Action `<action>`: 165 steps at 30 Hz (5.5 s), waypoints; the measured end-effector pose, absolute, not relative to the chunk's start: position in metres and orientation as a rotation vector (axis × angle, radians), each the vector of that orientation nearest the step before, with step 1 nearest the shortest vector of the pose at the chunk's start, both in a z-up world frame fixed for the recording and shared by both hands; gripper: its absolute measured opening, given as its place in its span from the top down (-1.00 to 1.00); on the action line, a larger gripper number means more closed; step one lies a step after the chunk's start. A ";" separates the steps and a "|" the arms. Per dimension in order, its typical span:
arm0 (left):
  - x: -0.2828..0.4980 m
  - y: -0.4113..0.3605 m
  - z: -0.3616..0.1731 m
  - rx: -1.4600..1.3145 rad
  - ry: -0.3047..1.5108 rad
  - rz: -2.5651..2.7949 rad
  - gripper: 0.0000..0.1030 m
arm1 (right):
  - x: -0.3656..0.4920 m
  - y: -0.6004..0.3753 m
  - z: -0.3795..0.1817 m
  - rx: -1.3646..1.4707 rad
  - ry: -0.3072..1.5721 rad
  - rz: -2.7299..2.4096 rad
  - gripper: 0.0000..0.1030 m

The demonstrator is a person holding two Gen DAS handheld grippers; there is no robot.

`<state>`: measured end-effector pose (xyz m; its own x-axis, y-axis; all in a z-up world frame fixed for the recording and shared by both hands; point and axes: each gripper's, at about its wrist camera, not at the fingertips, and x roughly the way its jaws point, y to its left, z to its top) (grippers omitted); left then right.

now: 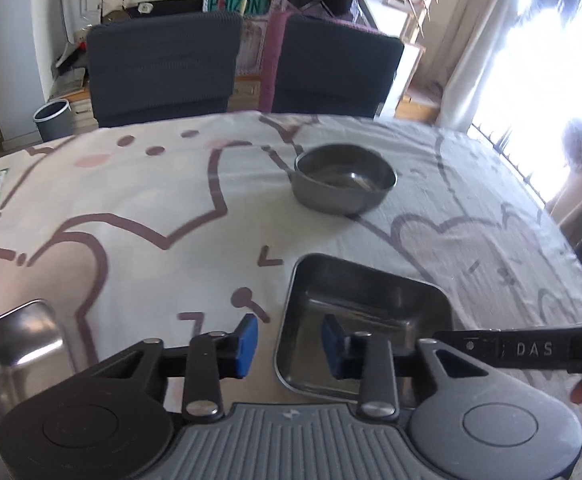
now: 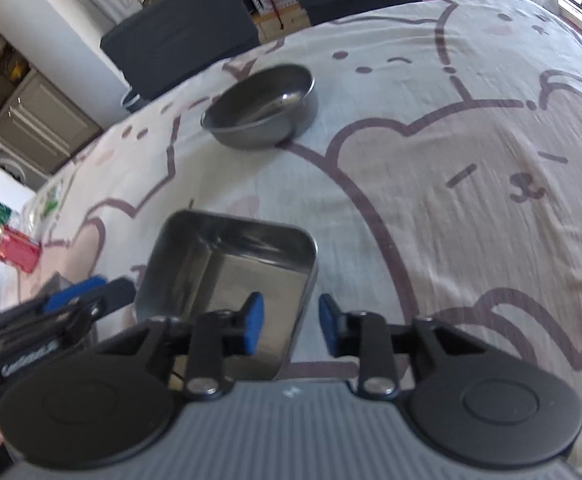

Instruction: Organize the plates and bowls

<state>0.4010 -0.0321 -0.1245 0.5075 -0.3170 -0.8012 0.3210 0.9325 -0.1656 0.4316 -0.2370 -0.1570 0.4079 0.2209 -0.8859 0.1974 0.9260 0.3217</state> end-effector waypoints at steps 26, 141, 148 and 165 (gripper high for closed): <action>0.360 -0.092 -0.088 -0.057 0.946 -0.491 0.92 | 0.400 -0.307 -0.107 0.346 0.980 -0.006 0.84; 0.366 0.155 -0.116 -0.155 0.883 0.083 -1.00 | 0.418 -0.088 -0.098 0.058 0.920 0.382 -0.99; 0.393 0.169 -0.140 -0.161 0.904 0.140 -1.00 | 0.434 -0.025 -0.129 -0.078 0.994 0.442 -0.99; 0.397 0.192 -0.153 -0.092 0.920 0.161 -1.00 | 0.464 -0.007 -0.170 -0.329 1.070 0.364 -0.99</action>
